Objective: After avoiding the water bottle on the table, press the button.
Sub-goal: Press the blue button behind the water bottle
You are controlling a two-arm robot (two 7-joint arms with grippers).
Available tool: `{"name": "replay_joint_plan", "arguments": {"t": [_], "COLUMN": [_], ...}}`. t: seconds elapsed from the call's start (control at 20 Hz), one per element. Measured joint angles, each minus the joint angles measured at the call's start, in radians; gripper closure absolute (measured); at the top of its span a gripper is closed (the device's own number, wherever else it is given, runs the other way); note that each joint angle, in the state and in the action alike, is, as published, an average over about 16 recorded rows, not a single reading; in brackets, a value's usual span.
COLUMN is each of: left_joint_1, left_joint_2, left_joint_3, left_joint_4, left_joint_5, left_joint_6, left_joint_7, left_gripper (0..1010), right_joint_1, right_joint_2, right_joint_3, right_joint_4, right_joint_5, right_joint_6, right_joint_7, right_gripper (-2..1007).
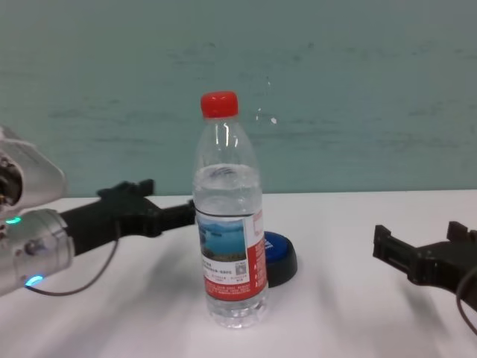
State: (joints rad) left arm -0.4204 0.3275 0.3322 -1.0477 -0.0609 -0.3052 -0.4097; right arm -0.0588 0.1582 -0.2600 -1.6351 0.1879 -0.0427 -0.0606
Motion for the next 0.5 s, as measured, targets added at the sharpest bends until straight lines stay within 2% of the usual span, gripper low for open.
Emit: {"name": "replay_joint_plan", "arguments": {"t": [0.25,0.5], "left_joint_1": [0.067,0.171], "left_joint_2": [0.035,0.08], "left_joint_3": [-0.04,-0.1], "left_joint_4": [-0.09,-0.229], "left_joint_5": [0.021,0.037], "left_joint_6": [0.026,0.058], "left_joint_7": [0.051,0.104], "left_gripper": [10,10], "right_joint_1": [0.0,0.0], "right_joint_2": [0.0,0.0], "right_joint_3": [0.0,0.0], "right_joint_4": [0.0,0.0], "right_joint_5": [0.0,0.0], "right_joint_6": [0.0,0.0], "right_joint_7": [0.0,0.0], "right_gripper": [1,1]}}
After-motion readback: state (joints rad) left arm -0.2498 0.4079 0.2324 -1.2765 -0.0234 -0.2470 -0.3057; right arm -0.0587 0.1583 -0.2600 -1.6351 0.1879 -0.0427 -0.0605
